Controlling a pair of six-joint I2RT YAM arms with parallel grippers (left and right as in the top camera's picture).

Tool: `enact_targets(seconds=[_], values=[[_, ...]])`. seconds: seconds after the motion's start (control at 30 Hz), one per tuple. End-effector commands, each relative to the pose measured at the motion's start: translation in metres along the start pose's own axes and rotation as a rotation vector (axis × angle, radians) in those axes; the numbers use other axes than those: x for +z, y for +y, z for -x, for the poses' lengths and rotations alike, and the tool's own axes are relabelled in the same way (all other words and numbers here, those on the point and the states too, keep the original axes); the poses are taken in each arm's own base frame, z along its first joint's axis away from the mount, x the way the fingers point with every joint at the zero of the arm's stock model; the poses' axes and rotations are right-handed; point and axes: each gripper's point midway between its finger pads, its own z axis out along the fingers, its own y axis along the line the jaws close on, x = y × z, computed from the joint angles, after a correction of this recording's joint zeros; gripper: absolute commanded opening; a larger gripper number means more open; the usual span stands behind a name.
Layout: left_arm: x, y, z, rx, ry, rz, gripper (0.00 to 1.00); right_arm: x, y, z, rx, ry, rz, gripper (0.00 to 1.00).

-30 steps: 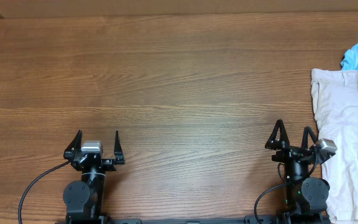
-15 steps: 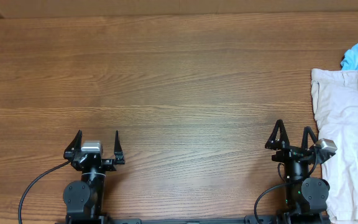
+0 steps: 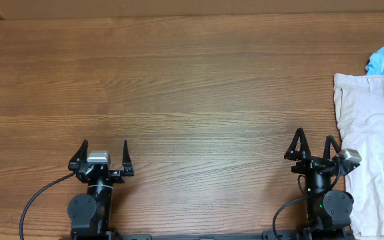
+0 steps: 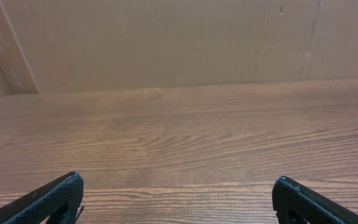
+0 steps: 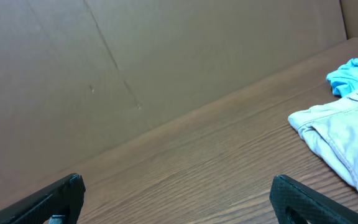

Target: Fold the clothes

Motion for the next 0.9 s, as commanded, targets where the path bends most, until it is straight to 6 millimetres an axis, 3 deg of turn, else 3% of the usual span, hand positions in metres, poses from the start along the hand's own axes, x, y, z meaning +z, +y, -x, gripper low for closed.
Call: enact_targets(seconds=[0.0,0.8,0.87], values=[[-0.0003,-0.0015,0.0004,0.02,-0.006,-0.003,1.0,0.0003,-0.0016,-0.0016,-0.006,-0.003,-0.002,1.0],[-0.0003,-0.0015,0.0004,0.02,-0.006,-0.003,1.0,0.0004,-0.0015,-0.003,-0.008,0.003,-0.001,1.0],[-0.0003,-0.0015,0.0004,0.02,-0.006,-0.003,1.0,0.0003,0.0029,-0.0056,-0.073,0.016,0.026,1.0]])
